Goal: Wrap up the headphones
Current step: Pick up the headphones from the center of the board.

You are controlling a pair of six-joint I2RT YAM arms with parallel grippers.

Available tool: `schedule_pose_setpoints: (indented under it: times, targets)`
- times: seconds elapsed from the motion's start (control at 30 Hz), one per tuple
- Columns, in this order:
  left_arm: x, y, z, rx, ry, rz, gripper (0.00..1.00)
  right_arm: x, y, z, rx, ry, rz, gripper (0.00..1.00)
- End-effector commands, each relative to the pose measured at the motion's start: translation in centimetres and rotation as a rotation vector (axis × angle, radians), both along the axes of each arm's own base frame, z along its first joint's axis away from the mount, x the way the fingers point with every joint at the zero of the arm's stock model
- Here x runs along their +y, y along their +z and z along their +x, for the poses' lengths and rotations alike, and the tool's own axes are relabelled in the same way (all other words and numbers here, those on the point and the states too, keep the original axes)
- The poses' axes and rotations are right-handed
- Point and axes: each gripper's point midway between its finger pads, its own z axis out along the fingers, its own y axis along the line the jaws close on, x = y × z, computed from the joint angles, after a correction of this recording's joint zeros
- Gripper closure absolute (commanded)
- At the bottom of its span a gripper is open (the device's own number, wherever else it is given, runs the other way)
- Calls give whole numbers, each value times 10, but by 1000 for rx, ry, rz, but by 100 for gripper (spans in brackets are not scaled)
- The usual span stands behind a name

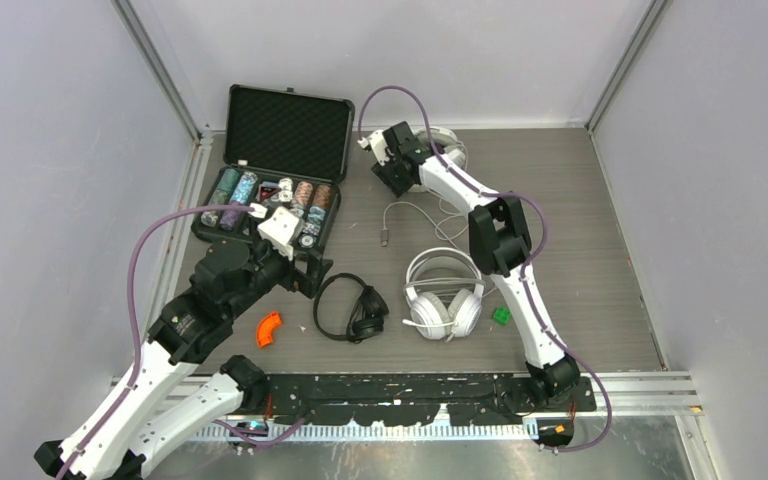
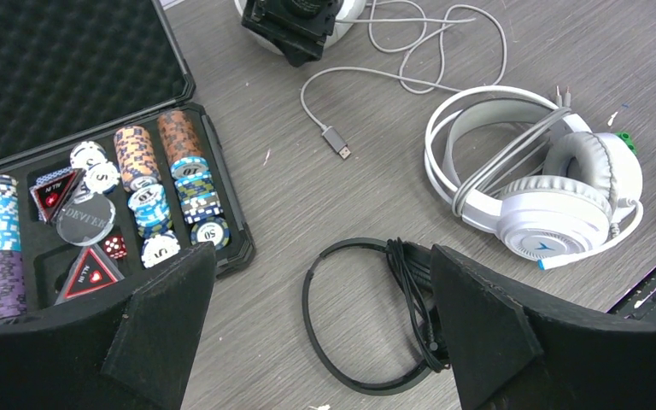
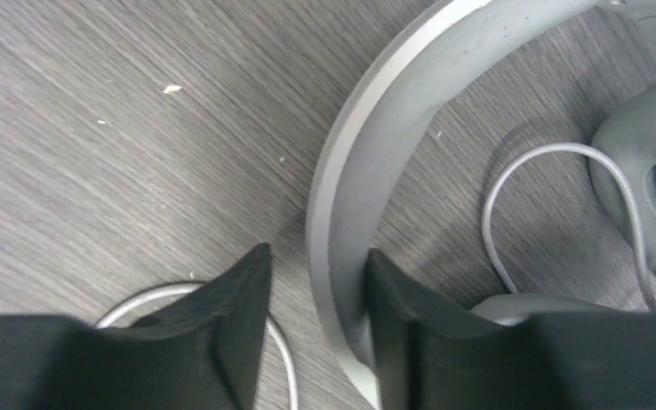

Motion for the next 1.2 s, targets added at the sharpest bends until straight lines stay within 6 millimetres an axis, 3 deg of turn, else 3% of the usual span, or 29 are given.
schedule_pose_setpoints:
  times: [0.0,0.1,0.23,0.4,0.43,0.63,0.9,0.97,1.1,1.17]
  targets:
    - [2,11,6,-36,30,-20,2,-2,16,11,-68,23,-24,63]
    - [6,10,9,-36,60,-9,0,-2,44,19,-139,27,-13,84]
    - [9,6,13,-30,81,5,0,-6,102,29,-269,2,39,100]
    - [12,2,17,-18,110,29,0,-21,178,24,-371,-24,152,100]
    - [13,1,18,-17,117,34,0,-25,201,21,-404,-29,191,100]
    - [16,-4,22,-10,140,50,0,-39,271,-2,-498,-38,372,100]
    - [13,-13,29,25,167,44,0,-77,344,-27,-534,-128,714,100]
    - [7,-10,30,35,166,8,0,-84,350,-37,-554,-134,796,100]
    - [-2,3,36,70,201,-99,4,-95,372,-61,-638,-138,851,100]
    - [-6,23,40,82,222,-152,5,-99,374,-73,-665,-118,848,100]
